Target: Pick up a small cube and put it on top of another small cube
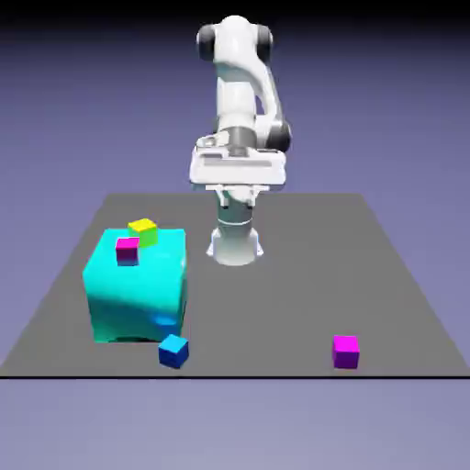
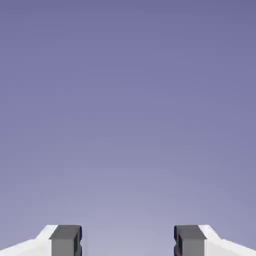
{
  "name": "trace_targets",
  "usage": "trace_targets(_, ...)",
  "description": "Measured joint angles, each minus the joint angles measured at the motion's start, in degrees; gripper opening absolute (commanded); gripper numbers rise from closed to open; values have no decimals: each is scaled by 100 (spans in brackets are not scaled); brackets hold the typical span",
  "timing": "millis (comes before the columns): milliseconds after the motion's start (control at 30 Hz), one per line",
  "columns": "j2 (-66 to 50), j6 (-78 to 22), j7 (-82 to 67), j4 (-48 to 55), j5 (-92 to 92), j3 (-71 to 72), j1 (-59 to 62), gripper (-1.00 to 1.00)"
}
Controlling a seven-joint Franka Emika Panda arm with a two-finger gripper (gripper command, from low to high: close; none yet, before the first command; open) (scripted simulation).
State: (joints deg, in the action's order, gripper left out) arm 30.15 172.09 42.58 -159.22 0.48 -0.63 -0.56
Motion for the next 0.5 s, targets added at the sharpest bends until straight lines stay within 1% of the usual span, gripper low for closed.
trace_targets(500, -3115, -2381, 151, 2213, 600, -785, 182, 0)
